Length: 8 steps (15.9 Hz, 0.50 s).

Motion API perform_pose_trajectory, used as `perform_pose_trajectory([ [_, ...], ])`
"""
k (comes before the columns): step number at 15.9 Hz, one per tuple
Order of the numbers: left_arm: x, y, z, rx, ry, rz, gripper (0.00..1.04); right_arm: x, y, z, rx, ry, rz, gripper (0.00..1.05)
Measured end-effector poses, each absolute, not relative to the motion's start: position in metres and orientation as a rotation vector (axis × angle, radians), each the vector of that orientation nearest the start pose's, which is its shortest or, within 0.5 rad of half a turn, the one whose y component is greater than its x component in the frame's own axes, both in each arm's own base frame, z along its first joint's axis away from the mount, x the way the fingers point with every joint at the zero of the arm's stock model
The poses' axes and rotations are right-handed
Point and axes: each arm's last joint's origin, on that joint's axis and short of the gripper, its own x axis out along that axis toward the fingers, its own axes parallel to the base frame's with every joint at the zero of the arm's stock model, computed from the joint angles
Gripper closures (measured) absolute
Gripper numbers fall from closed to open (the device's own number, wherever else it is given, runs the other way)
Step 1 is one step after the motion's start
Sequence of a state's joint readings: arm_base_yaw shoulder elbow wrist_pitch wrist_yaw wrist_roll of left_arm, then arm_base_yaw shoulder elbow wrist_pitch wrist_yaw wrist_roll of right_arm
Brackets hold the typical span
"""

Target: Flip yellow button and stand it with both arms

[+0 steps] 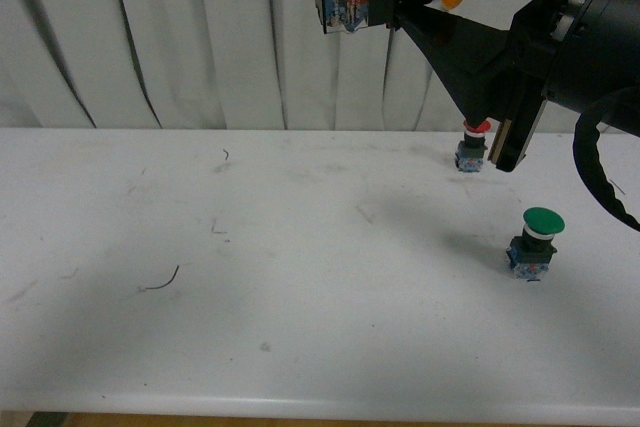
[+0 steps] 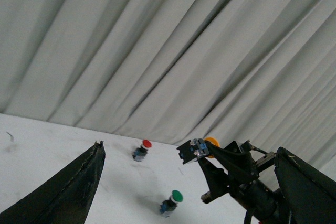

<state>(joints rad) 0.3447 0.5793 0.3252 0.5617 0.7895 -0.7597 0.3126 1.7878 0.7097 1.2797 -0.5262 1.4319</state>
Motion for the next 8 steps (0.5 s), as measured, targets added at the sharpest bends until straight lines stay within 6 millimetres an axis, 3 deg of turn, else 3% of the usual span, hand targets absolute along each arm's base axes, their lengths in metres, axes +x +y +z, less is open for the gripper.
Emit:
perform_pose_trajectory([
  [2,0.114,0.020,0.280,-0.414,-0.103,-0.244,0.24,0.316,0.118,0.193,1.322,0.423,0.829,0.79],
  [3,0.110,0.017,0.269,-0.302,-0.073,-0.145,0.35,0.317,0.118,0.191,1.324,0.426,0.823,0.79],
  [4,0.112,0.017,0.244,-0.177,-0.006,-0.037,0.47,0.317,0.118,0.190,1.324,0.431,0.821,0.79],
  [5,0.113,0.017,0.228,-0.115,0.031,0.000,0.58,0.317,0.118,0.190,1.325,0.431,0.820,0.79],
  [8,0.109,0.010,0.218,-0.034,-0.007,-0.005,0.87,0.317,0.118,0.190,1.325,0.432,0.821,0.79],
])
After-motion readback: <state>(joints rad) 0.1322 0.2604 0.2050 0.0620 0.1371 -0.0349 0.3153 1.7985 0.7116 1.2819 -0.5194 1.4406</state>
